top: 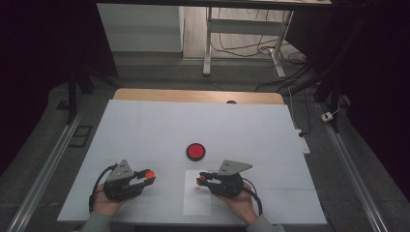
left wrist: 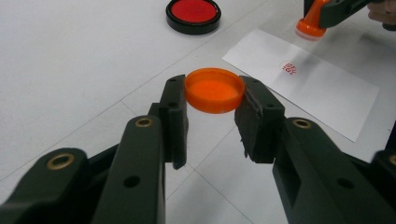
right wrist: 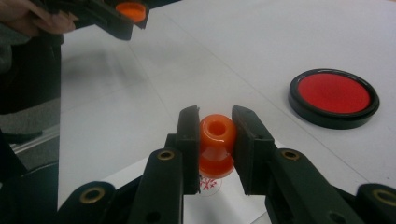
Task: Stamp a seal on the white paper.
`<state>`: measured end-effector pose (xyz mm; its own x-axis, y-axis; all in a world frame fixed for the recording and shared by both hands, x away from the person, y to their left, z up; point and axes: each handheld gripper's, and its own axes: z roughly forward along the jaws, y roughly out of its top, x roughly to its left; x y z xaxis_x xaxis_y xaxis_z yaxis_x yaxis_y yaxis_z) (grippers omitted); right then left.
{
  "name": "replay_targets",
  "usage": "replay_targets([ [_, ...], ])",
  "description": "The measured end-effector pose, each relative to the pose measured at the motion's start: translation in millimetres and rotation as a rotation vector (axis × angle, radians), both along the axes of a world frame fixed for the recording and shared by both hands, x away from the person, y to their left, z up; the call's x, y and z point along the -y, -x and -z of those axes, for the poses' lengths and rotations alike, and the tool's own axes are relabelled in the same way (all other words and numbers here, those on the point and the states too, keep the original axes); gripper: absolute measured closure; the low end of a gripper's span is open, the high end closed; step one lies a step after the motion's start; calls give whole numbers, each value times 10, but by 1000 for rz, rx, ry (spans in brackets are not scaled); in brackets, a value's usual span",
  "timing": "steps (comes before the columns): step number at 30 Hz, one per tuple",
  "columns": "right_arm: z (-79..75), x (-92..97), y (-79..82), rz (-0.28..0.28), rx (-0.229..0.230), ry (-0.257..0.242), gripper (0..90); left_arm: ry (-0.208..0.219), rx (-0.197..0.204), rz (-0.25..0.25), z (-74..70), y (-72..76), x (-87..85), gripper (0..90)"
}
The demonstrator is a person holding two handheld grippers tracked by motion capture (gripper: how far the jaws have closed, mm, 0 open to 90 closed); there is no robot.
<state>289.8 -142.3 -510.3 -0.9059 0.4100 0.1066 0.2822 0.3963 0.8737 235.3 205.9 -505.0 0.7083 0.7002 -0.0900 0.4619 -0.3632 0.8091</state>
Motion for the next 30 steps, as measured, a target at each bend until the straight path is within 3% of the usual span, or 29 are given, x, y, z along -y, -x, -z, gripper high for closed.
replay_targets([
  [19,-242,363,-85,106,14,-123,729,-2,-2,3,9,-1,15,646],
  [30,-336,469,-89,140,46,-140,729,-3,-1,2,10,-2,11,646],
])
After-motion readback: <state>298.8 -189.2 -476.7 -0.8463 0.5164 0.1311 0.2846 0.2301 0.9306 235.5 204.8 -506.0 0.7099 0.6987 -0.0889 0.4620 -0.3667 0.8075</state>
